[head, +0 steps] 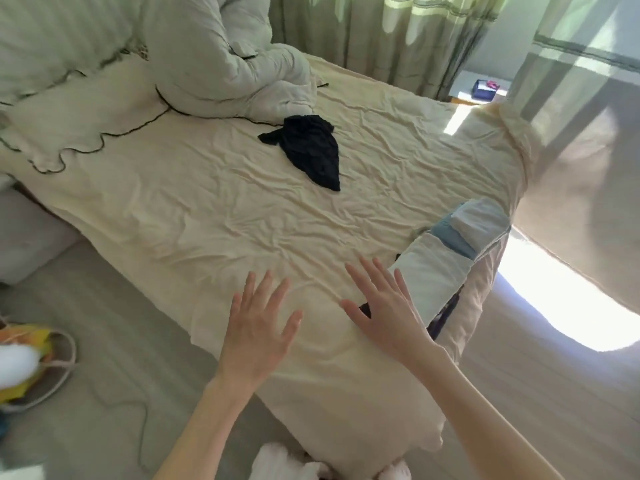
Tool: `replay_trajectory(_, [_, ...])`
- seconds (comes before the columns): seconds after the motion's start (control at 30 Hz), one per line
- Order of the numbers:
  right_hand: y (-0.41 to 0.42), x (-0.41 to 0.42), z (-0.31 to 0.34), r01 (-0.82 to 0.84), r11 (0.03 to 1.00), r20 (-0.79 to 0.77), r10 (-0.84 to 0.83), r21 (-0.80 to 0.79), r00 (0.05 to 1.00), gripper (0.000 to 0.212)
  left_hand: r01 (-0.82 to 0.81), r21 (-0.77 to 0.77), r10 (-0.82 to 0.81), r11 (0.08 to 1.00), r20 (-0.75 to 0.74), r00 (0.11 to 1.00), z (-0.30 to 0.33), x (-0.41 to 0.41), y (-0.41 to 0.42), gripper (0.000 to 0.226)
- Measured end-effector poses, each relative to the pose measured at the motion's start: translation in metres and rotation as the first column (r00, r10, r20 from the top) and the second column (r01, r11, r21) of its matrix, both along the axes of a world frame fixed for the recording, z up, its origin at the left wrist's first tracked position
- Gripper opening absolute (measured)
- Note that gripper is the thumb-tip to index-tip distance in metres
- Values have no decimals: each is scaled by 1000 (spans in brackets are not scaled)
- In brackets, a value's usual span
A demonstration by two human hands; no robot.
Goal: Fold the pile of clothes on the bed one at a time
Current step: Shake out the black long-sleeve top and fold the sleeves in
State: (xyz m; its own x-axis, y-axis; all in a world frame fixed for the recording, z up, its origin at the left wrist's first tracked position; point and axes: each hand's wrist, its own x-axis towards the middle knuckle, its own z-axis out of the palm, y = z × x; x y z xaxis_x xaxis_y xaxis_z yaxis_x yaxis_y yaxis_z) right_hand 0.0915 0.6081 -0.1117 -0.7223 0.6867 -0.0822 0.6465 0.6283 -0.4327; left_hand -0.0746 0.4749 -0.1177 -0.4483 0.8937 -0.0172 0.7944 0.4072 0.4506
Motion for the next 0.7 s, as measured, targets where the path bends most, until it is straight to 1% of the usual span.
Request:
replay_trajectory(0.1, [-30, -27, 3, -88, 996, 39, 87, 6, 995, 63, -109, -31, 111, 994, 47, 993, 2, -17, -58, 59])
replay_trajectory(0.17, [-41, -42, 4, -116, 993, 14, 115, 6, 993, 64, -149, -47, 151, 988, 43, 988, 1, -34, -82, 59])
replay_trajectory(0.23, [-48, -67, 9, -152, 988, 0, 152, 10, 988, 64, -211, -64, 214, 975, 51, 975, 4, -58, -94, 59])
replay_trajectory(0.37, [-59, -126, 6, -229, 973, 57, 227, 18, 972, 64, -268, -66, 273, 961, 99, 957, -4, -107, -114, 58])
replay_trajectory(0.47, [-60, -181, -6, -218, 976, 87, 217, -9, 972, 64, -243, -109, 255, 964, 114, 960, -17, -157, -117, 58])
replay_trajectory(0.57, [-55, -248, -22, -191, 982, 136, 191, -16, 972, 64, -148, -189, 162, 971, 62, 985, -31, -228, -118, 58])
replay_trajectory(0.63, [-52, -295, -27, -133, 990, 141, 138, -42, 980, 64, -77, -204, 86, 976, 37, 996, -33, -286, -118, 59])
replay_trajectory(0.7, [-48, -340, -31, -105, 993, 129, 111, -52, 985, 64, -70, -205, 71, 976, -5, 997, -28, -346, -116, 60])
